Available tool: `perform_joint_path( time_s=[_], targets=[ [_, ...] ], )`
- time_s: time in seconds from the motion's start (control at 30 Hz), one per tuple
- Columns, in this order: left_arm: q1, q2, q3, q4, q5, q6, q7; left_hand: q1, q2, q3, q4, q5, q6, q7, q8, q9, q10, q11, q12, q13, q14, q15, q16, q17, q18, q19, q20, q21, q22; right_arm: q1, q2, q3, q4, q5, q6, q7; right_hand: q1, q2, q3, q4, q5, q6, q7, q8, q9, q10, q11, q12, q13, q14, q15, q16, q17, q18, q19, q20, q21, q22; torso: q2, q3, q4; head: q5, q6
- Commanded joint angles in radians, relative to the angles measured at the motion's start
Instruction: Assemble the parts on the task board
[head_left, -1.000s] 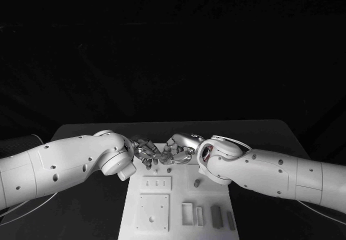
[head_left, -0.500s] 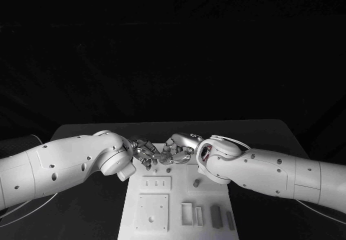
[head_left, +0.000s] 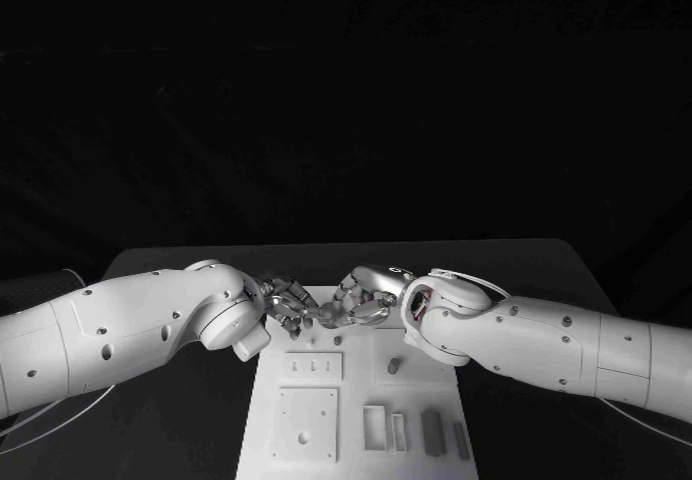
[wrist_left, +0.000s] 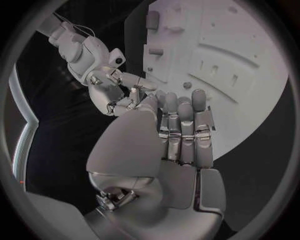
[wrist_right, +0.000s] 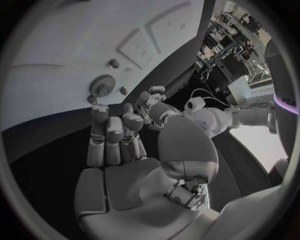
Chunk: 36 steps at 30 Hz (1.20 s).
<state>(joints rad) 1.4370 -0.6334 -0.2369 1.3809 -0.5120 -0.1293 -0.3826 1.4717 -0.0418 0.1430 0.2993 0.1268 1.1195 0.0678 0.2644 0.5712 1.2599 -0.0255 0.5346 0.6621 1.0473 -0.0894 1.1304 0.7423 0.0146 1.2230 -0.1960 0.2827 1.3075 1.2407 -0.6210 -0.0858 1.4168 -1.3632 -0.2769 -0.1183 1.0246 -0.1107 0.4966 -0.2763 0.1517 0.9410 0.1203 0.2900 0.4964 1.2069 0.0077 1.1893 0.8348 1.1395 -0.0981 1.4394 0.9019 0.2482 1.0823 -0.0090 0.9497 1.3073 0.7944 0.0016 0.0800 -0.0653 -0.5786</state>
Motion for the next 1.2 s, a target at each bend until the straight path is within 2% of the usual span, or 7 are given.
perform_joint_path(
  time_s=[0.03, 0.27, 0.43, 0.97, 1.03, 1.1, 1.2],
  targets=[
    [0.001, -0.002, 0.000, 0.002, -0.004, 0.005, -0.009, 0.018, 0.019, 0.062, -0.055, 0.025, 0.008, -0.004, 0.030, 0.037, 0.014, -0.011, 0.007, 0.004, 0.007, -0.015, 0.007, 0.002, 0.009, 0.006, -0.002, 0.009, 0.026, 0.000, -0.006, 0.000, -0.001, 0.027, 0.016, 0.013, -0.016, -0.019, -0.007, 0.009, -0.030, -0.018, 0.004, -0.010, -0.002, -0.012, 0.004, -0.007, -0.002, -0.009, 0.005, -0.008, -0.002, 0.014, -0.009, 0.004, -0.008, 0.001, 0.000, 0.0010, -0.0018, 0.003, -0.001],
    [0.001, -0.003, 0.000, 0.004, -0.048, -0.007, -0.042, 0.010, 0.010, 0.065, -0.062, 0.084, 0.015, -0.009, 0.036, 0.056, 0.021, -0.017, 0.021, 0.013, 0.013, -0.022, 0.022, 0.007, 0.007, 0.010, -0.009, 0.031, 0.026, 0.000, -0.035, 0.000, 0.016, 0.033, 0.005, 0.013, -0.030, -0.022, -0.017, 0.010, -0.031, -0.029, 0.009, -0.016, -0.003, -0.018, 0.008, -0.007, -0.001, -0.013, 0.010, -0.009, -0.002, 0.014, -0.012, 0.006, -0.010, 0.001, 0.000, 0.0011, 0.0010, 0.005, -0.003],
    [0.001, -0.008, -0.001, 0.008, -0.081, -0.007, -0.094, -0.009, -0.010, 0.074, -0.078, 0.205, 0.029, -0.018, 0.047, 0.080, 0.030, -0.026, 0.047, 0.030, 0.021, -0.033, 0.048, 0.017, 0.006, 0.015, -0.019, 0.065, 0.027, 0.000, -0.060, 0.008, 0.024, 0.037, -0.005, 0.007, -0.029, -0.017, -0.017, 0.009, -0.025, -0.026, 0.009, -0.015, -0.001, -0.019, 0.008, -0.007, -0.001, -0.014, 0.010, -0.008, -0.002, 0.014, -0.012, 0.005, -0.010, 0.001, 0.001, 0.0018, 0.0010, 0.010, -0.008],
    [-0.005, -0.016, -0.002, 0.033, -0.156, 0.010, -0.160, -0.112, -0.027, 0.131, -0.147, 0.256, 0.057, -0.036, 0.064, 0.136, 0.045, -0.044, 0.100, 0.059, 0.040, -0.057, 0.096, 0.021, 0.003, 0.018, -0.042, 0.149, 0.026, 0.018, -0.069, 0.038, -0.078, 0.235, -0.102, 0.061, -0.022, -0.001, -0.013, 0.003, 0.006, -0.021, 0.007, -0.013, 0.004, -0.020, 0.006, -0.006, 0.000, -0.015, 0.009, -0.007, -0.002, 0.014, -0.011, 0.005, -0.011, 0.001, -0.002, 0.0002, 0.0005, 0.015, -0.025],
    [-0.012, -0.014, -0.002, 0.035, -0.160, 0.014, -0.164, -0.157, -0.028, 0.164, -0.198, 0.265, 0.057, -0.037, 0.065, 0.148, 0.043, -0.046, 0.107, 0.063, 0.040, -0.061, 0.103, 0.018, 0.001, 0.013, -0.046, 0.167, 0.025, 0.020, -0.067, 0.038, -0.093, 0.245, -0.102, 0.062, -0.022, 0.000, -0.013, 0.002, 0.007, -0.021, 0.007, -0.013, 0.004, -0.020, 0.006, -0.006, 0.000, -0.015, 0.009, -0.007, -0.002, 0.014, -0.012, 0.005, -0.011, 0.001, -0.002, -0.0002, 0.0006, 0.015, -0.029],
    [-0.021, -0.011, -0.002, 0.035, -0.167, 0.017, -0.165, -0.349, -0.023, 0.294, -0.379, 0.270, 0.061, -0.035, 0.063, 0.171, 0.044, -0.047, 0.120, 0.063, 0.043, -0.064, 0.117, 0.005, -0.005, 0.009, -0.050, 0.205, 0.023, 0.022, -0.065, 0.039, -0.101, 0.248, -0.102, 0.064, -0.021, 0.002, -0.013, 0.001, 0.009, -0.021, 0.007, -0.013, 0.004, -0.020, 0.006, -0.006, -0.001, -0.015, 0.009, -0.008, -0.003, 0.014, -0.012, 0.005, -0.011, 0.001, -0.002, -0.0002, 0.0012, 0.014, -0.028],
    [-0.035, -0.007, -0.002, 0.032, -0.176, 0.018, -0.163, -0.425, -0.013, 0.355, -0.453, 0.292, 0.071, -0.043, 0.068, 0.181, 0.052, -0.051, 0.133, 0.067, 0.053, -0.070, 0.128, 0.001, -0.001, 0.023, -0.056, 0.220, 0.023, 0.023, -0.059, 0.042, -0.120, 0.257, -0.105, 0.067, -0.022, 0.003, -0.014, -0.002, 0.012, -0.027, 0.008, -0.017, 0.004, -0.024, 0.007, -0.008, -0.002, -0.018, 0.009, -0.010, -0.004, 0.014, -0.013, 0.006, -0.013, 0.000, 0.000, -0.0003, 0.0021, 0.013, -0.023]
  ],
)
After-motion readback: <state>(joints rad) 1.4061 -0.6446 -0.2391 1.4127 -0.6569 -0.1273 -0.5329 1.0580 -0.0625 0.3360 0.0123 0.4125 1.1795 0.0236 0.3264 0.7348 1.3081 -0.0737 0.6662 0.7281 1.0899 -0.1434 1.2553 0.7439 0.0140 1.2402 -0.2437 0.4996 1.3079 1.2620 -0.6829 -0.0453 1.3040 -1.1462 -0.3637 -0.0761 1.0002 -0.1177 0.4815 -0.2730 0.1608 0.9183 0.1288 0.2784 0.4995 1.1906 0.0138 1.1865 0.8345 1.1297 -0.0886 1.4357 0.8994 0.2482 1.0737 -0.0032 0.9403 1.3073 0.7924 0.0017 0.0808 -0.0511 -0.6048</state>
